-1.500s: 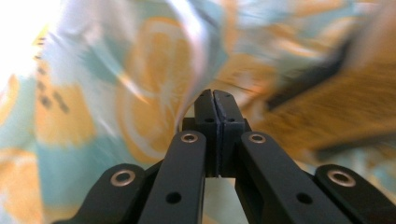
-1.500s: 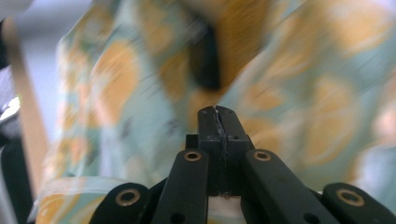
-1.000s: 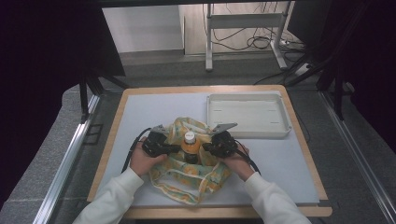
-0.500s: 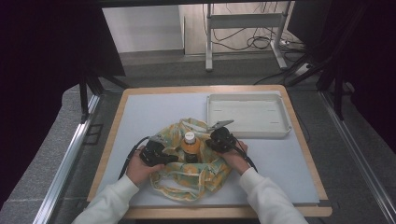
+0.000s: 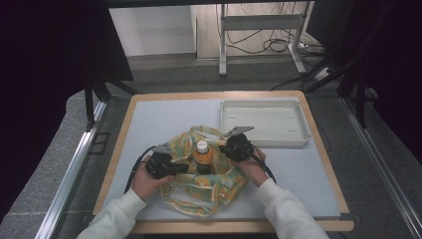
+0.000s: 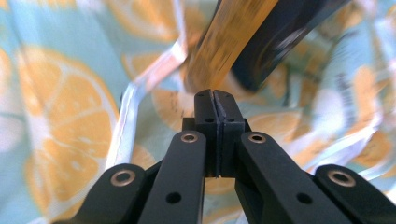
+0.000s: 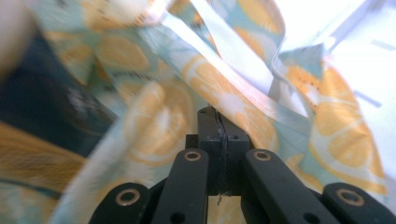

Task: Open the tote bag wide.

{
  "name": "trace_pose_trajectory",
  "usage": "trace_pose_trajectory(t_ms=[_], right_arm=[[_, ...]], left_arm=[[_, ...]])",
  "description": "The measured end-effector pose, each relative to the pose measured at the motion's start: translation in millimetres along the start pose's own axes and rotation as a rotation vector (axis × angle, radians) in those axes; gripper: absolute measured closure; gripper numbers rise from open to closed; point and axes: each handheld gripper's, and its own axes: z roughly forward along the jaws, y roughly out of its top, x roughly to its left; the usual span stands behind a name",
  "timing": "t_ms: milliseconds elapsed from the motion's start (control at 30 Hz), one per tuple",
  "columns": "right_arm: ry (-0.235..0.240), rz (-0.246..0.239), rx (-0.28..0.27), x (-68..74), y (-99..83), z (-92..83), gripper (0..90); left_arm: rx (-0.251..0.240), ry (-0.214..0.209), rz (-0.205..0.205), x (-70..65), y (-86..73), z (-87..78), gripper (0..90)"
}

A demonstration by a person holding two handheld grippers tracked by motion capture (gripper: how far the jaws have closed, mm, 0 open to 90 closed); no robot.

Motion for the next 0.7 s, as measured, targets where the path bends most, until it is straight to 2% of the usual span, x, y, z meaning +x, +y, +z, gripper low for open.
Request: trace_pose_trajectory(t_ms=[100,133,167,333,400,500,600,700], right_arm=[[0.009,-0.006,-0.037,0.4,1.2,-12.7,89.0],[0.02,-0.008,-0.065,0.4,0.2,-22.5,89.0],[0.023,-0.008,-0.071,0.5,-0.3,-25.8,89.0],[0.03,-0.02,-0.098,0.8,-4.9,-41.7,88.7],[0.039,-0.023,-0.116,1.5,-9.8,-52.3,87.8],[0.046,-0.028,-0.128,1.9,-13.5,-58.7,87.6],[0.055,-0.038,-0.146,3.1,-22.2,-72.5,86.6],[0.063,-0.043,-0.155,3.5,-26.0,-77.4,85.4]], left_arm=[[-0.045,0.01,0.006,-3.2,2.7,-11.8,90.0],[-0.077,0.021,0.007,-5.0,3.1,-19.1,90.0],[-0.077,0.021,0.007,-5.0,3.1,-19.1,90.0],[-0.144,0.048,0.011,-8.7,0.0,-37.9,88.9],[-0.161,0.066,0.019,-11.2,-2.1,-43.7,87.3],[-0.181,0.098,0.031,-14.8,-7.5,-52.0,86.6],[-0.194,0.107,0.028,-15.1,-13.9,-56.8,84.2],[-0.202,0.124,0.021,-13.3,-20.2,-59.7,81.7]])
